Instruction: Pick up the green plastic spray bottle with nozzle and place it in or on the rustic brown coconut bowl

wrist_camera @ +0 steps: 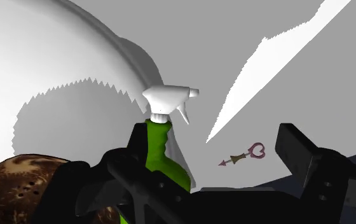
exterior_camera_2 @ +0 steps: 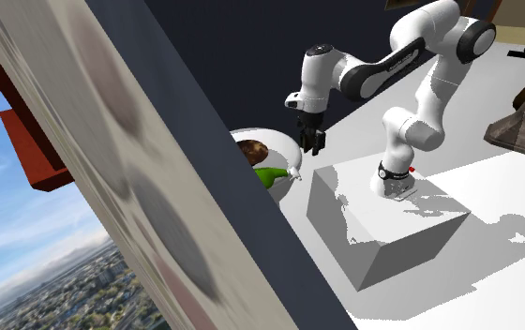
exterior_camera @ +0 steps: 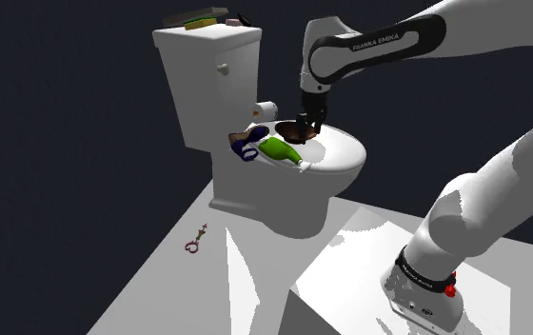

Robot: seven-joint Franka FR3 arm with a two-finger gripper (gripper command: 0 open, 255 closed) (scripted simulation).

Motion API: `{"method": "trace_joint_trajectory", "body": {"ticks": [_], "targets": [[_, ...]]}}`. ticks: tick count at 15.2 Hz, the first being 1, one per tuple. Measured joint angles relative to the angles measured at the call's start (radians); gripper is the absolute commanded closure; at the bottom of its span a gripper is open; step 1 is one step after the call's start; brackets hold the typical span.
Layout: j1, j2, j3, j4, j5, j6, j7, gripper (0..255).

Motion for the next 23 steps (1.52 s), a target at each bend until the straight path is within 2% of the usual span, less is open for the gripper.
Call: {"method": "trace_joint_trajectory", "body": {"ticks": [5,12,23], "targets": [[-0.015,0.205,-0.016,0.108,-0.051,0.054,-0.048,0],[-0.030,0.489,-0.031,0.305,-0.115,0.086,-0.100,0],[-0.039,0.549,-0.038,0.266,-0.131,0.182,-0.099,0]]}}
